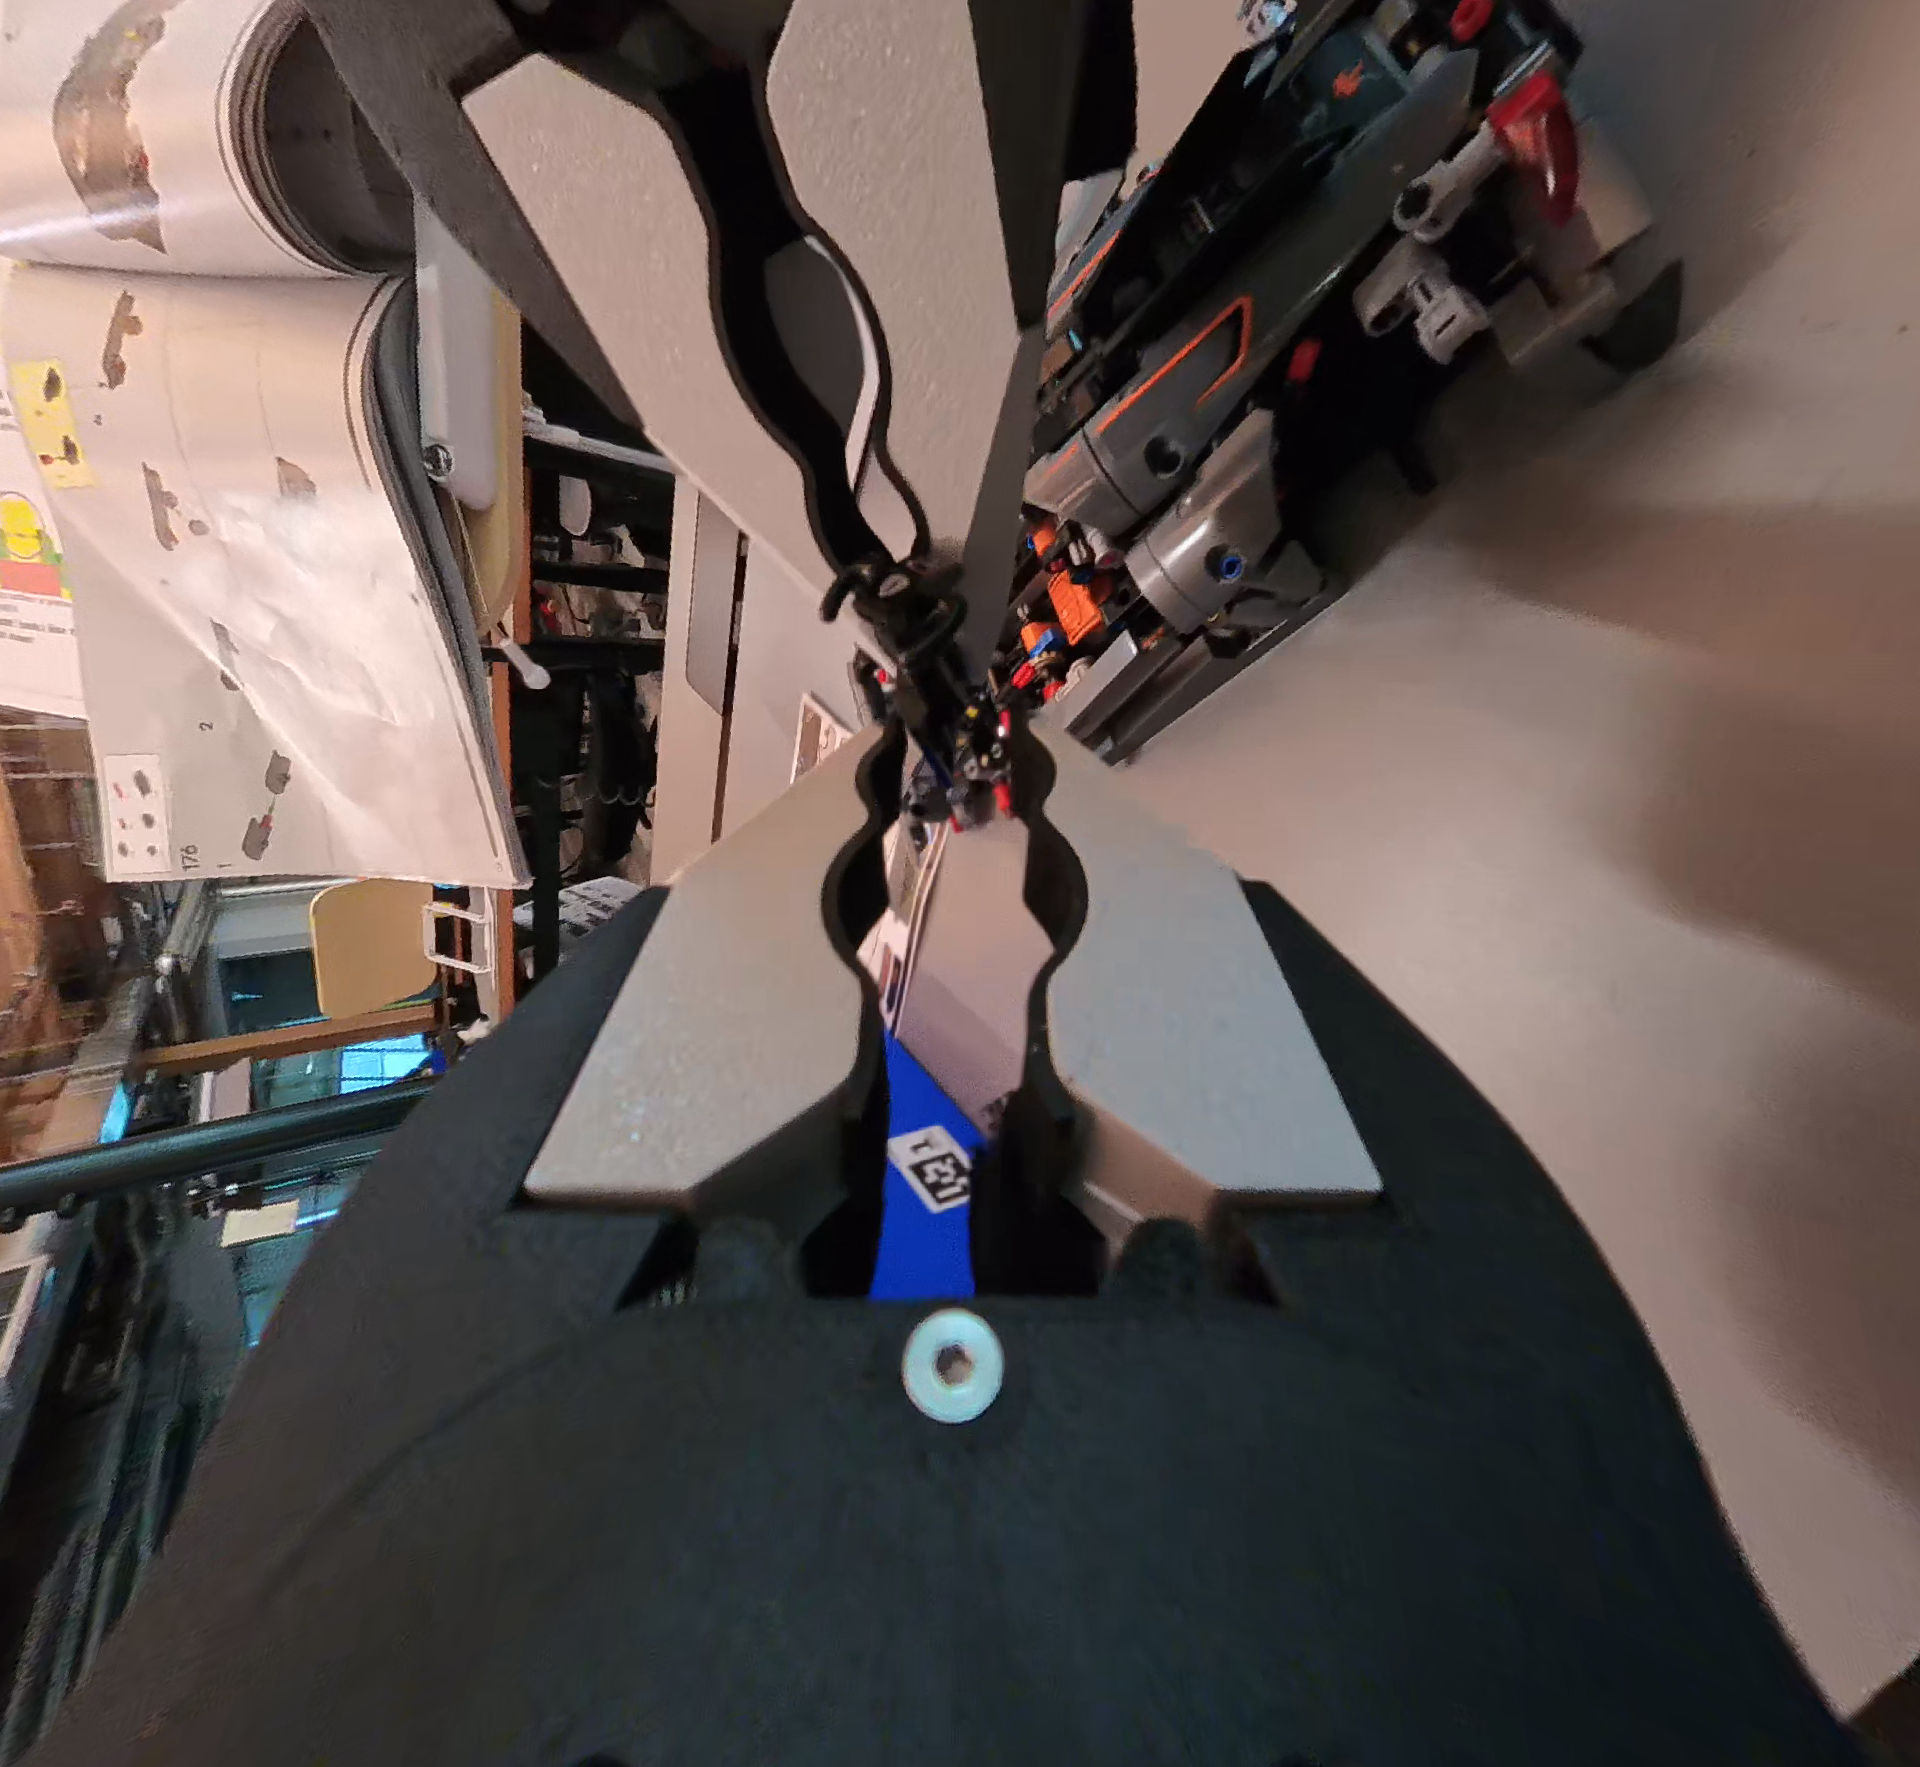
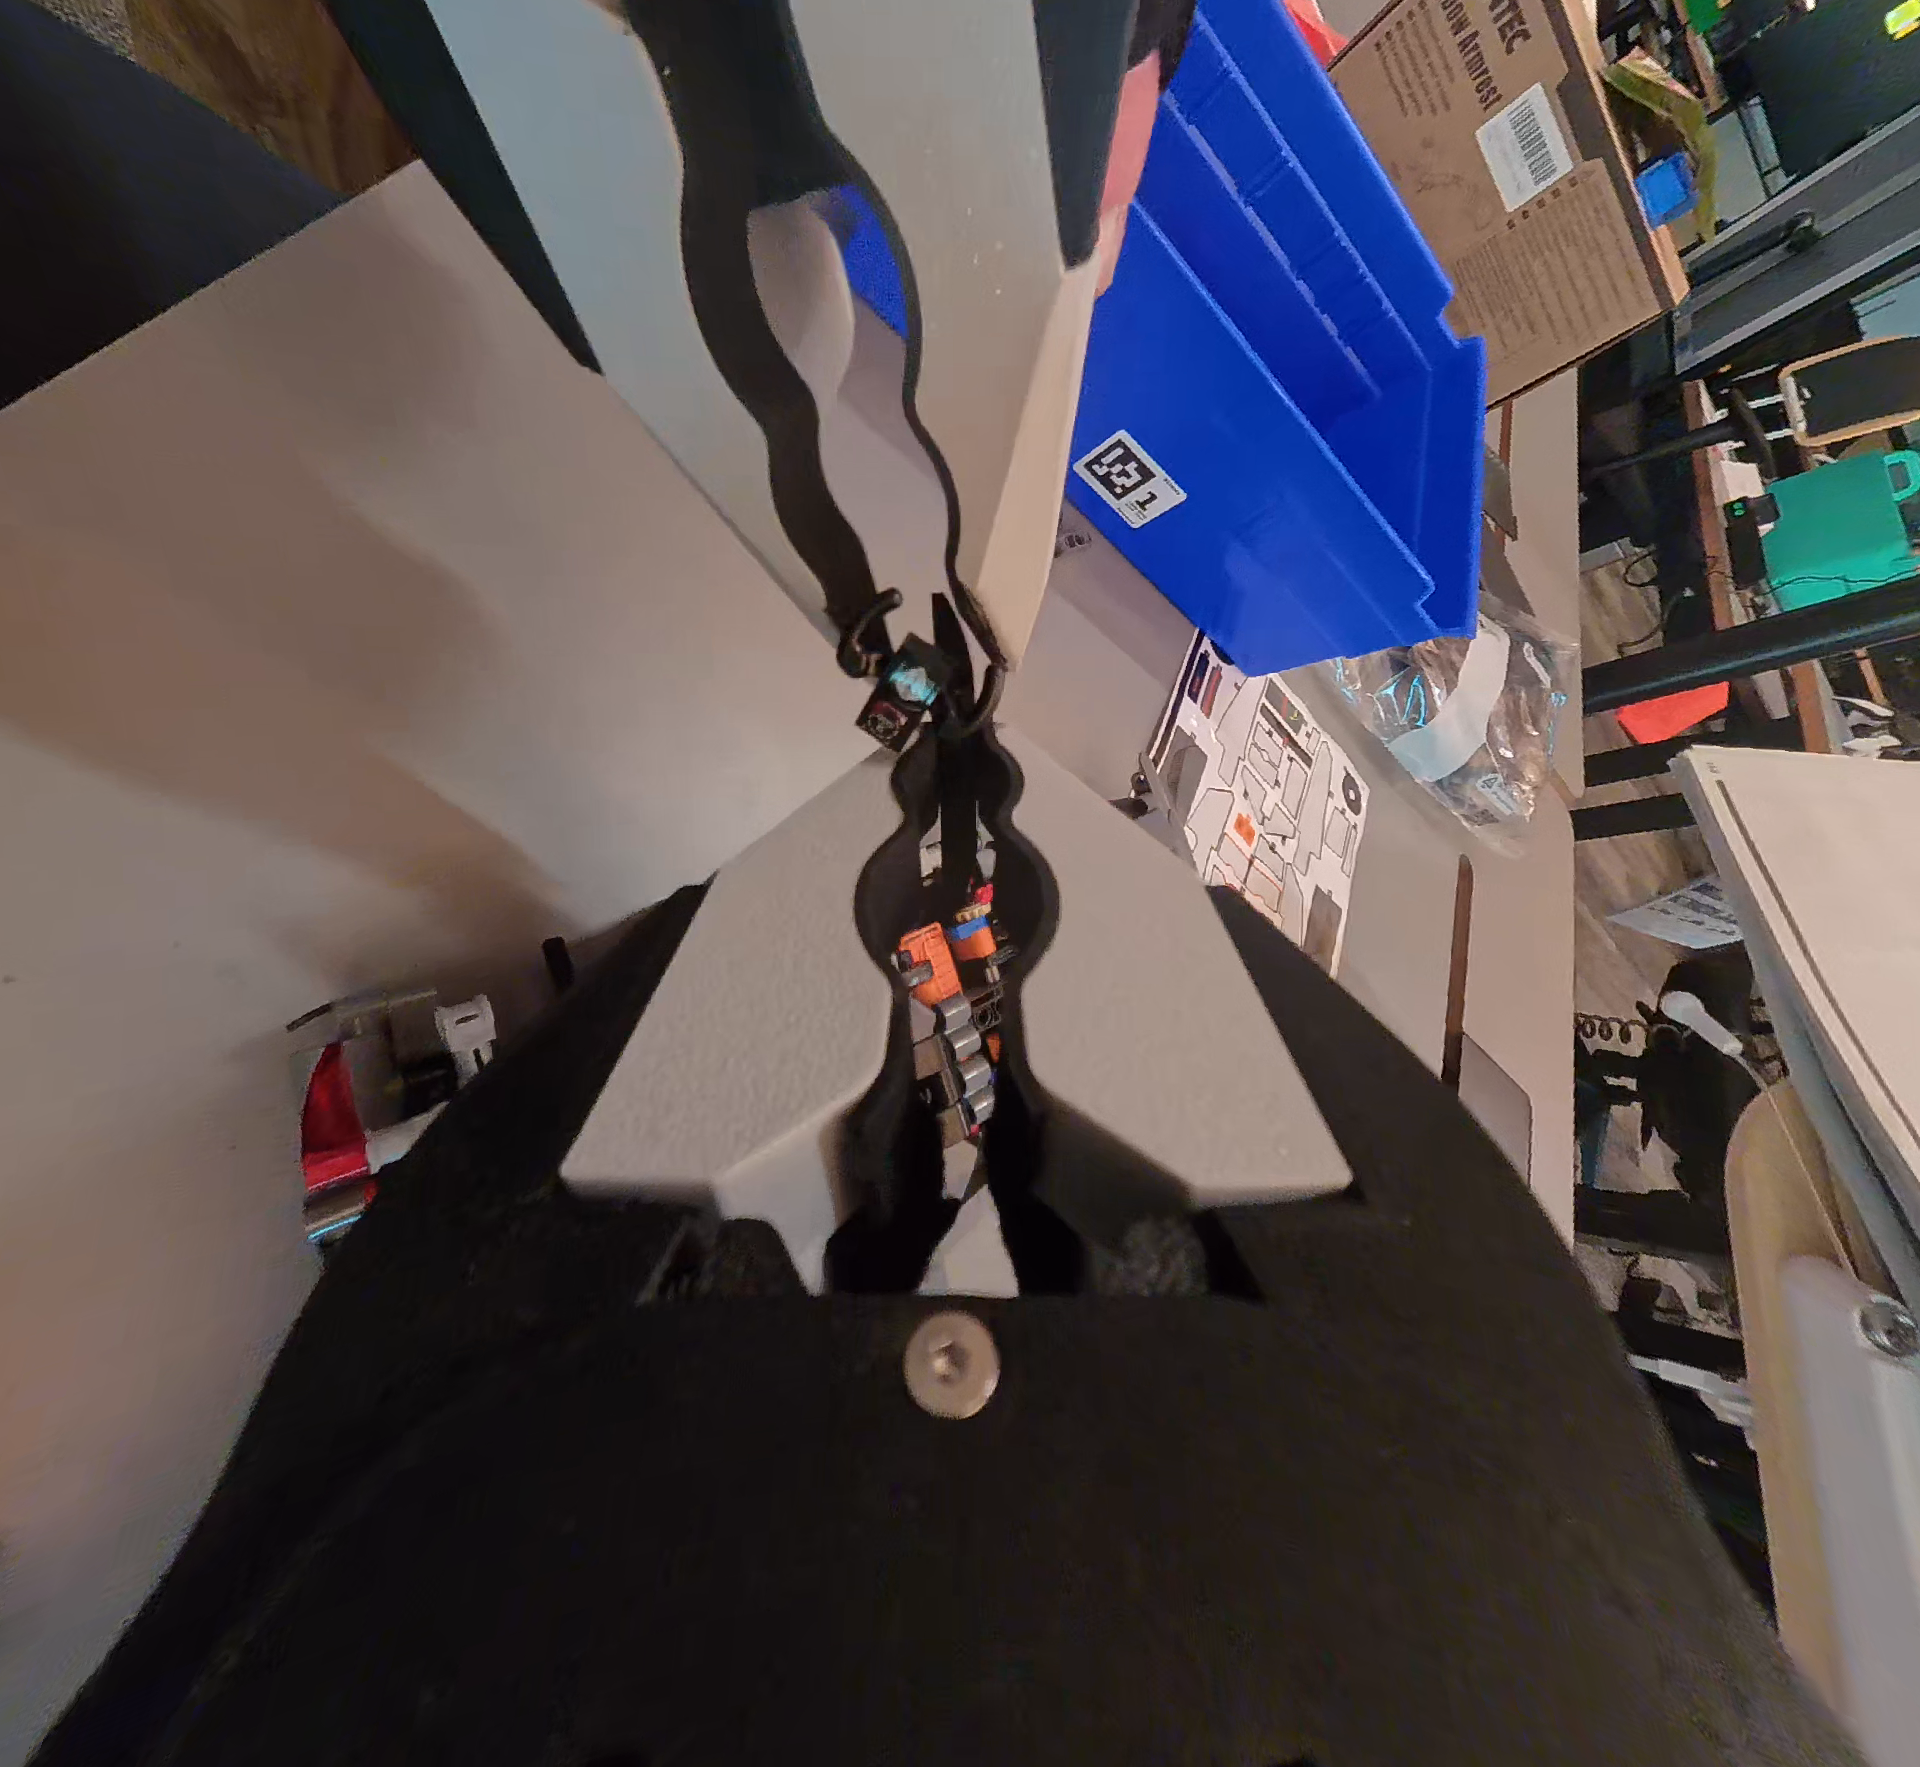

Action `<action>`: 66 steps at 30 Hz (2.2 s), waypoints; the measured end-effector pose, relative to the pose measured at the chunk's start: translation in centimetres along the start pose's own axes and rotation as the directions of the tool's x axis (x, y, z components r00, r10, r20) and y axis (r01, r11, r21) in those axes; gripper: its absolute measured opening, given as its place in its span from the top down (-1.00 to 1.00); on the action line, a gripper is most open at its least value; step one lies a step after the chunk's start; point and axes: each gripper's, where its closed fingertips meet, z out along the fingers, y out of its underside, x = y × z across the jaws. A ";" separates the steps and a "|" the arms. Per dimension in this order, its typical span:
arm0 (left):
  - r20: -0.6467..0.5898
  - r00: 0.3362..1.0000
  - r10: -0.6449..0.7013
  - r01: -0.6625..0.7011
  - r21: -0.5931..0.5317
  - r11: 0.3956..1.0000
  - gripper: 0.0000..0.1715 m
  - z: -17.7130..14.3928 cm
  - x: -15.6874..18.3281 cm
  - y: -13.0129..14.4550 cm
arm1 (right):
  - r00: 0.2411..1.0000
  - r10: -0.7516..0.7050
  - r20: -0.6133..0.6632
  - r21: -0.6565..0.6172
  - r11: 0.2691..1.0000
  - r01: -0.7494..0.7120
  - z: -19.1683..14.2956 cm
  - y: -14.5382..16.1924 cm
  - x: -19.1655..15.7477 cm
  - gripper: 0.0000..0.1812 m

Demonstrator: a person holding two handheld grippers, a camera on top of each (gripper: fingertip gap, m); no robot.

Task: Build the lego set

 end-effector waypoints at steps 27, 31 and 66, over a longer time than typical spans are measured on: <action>0.156 0.953 0.259 -0.280 0.132 0.951 0.94 -1.3 -0.8 -3.0 | 0.771 0.331 0.544 0.022 0.913 -0.408 -3.7 -1.0 -1.5 0.76; 0.170 0.947 0.273 -0.296 0.132 0.946 0.93 -0.7 -1.1 -3.1 | 0.765 0.336 0.550 0.007 0.914 -0.406 -3.8 -0.6 -1.2 0.83; -0.107 0.952 -0.286 0.302 0.190 0.934 0.78 7.3 0.3 2.8 | 0.918 0.071 0.389 -0.172 0.985 -0.004 3.3 10.8 2.9 0.84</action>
